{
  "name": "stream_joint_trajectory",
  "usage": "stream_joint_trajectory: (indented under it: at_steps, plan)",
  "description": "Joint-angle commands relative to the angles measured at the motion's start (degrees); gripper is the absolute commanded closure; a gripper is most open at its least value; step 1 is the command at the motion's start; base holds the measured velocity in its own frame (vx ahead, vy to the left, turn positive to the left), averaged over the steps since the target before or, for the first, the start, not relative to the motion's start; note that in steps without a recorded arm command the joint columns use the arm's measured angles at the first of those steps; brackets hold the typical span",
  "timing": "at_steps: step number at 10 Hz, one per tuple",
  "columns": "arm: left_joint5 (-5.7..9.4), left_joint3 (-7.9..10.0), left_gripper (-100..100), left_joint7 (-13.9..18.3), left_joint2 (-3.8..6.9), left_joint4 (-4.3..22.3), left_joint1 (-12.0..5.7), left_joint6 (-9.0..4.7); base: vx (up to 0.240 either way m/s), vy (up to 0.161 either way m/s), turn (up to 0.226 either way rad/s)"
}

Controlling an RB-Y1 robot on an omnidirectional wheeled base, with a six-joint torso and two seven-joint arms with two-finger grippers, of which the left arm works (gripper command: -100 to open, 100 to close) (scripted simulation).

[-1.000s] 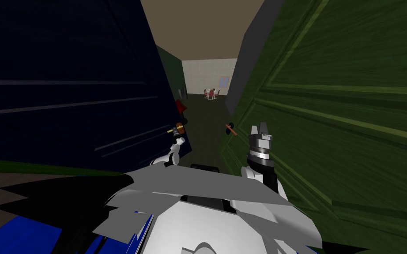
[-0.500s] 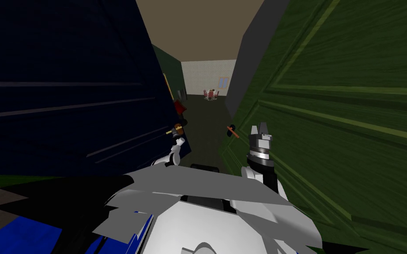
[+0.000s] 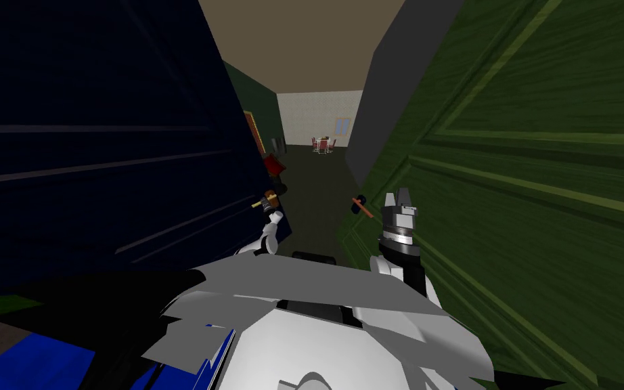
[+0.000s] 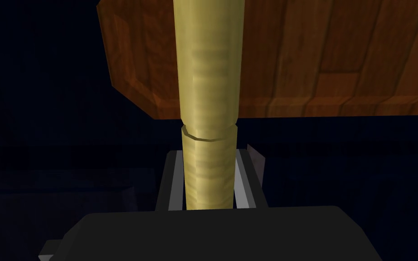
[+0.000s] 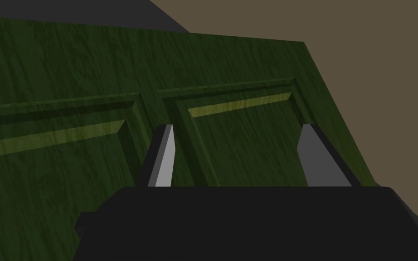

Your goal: Push the door open

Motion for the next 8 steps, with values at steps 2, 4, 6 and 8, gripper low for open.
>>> stream_joint_trajectory:
  at_steps: [2,4,6,8]
  plan:
    - [2.08,2.86,100,-3.65,-0.54,-1.88,0.18,-1.57,0.147,0.058,-0.036]
    - [3.21,4.28,100,-5.63,-1.49,-2.76,0.31,-2.08,0.136,0.049,0.003]
    - [4.43,5.82,100,-7.76,-2.63,-3.71,0.45,-2.64,0.181,0.061,-0.007]
    - [4.74,6.25,100,-8.25,-3.39,-4.14,0.84,-2.27,0.158,0.024,0.022]
